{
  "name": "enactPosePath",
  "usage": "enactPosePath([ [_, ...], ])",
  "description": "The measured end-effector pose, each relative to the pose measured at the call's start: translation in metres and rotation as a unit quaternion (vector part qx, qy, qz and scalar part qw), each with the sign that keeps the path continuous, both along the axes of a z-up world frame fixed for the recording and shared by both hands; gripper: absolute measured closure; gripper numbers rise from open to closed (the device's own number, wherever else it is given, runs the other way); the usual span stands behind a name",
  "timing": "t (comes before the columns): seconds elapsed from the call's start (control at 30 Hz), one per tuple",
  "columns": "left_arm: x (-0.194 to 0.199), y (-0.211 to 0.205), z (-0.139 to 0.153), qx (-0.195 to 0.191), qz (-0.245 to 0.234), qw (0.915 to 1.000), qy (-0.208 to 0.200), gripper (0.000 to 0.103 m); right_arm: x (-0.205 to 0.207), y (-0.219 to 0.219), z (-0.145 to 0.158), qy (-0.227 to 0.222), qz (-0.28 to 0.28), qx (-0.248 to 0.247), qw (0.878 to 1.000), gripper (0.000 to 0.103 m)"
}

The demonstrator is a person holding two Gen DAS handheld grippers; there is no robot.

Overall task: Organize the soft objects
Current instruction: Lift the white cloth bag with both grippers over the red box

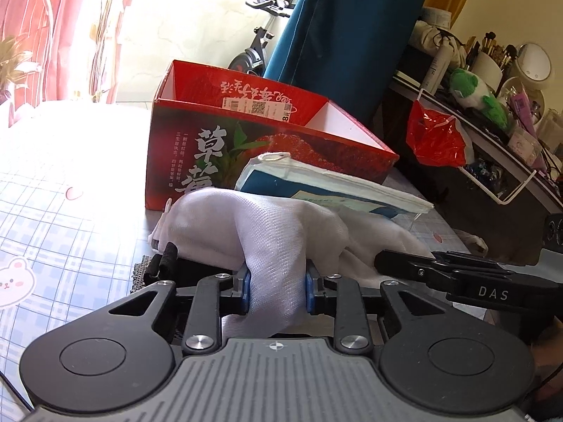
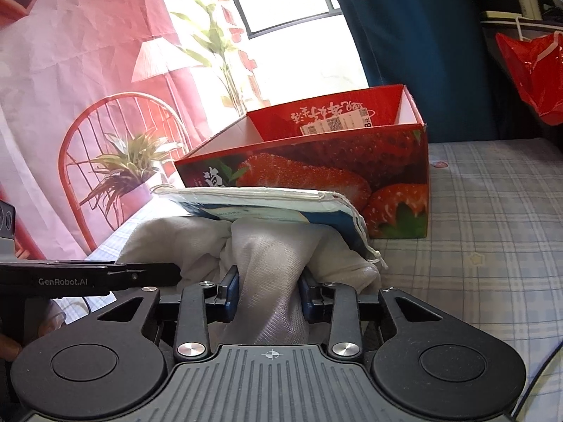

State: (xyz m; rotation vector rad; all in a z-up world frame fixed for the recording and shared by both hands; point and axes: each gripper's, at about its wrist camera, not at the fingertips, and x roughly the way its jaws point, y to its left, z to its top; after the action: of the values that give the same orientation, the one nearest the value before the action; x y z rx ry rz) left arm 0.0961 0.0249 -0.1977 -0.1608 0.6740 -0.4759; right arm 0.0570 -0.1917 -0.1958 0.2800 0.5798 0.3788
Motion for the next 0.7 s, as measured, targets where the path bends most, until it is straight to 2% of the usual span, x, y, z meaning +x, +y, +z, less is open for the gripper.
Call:
enactPosePath([
  [0.37,-0.022,-0.001,0.026,0.011,-0.004,0.9983,-0.057,0.074,-0.018,0.005,0.028,-0.056,0.008,-0.017,0.998,0.076],
  [0.7,-0.026,-0.006,0.078,0.026,-0.025,0.9889,-0.144,0.074,-0.014,0.000,0.080,-0.128,0.021,-0.038,0.991,0.077],
])
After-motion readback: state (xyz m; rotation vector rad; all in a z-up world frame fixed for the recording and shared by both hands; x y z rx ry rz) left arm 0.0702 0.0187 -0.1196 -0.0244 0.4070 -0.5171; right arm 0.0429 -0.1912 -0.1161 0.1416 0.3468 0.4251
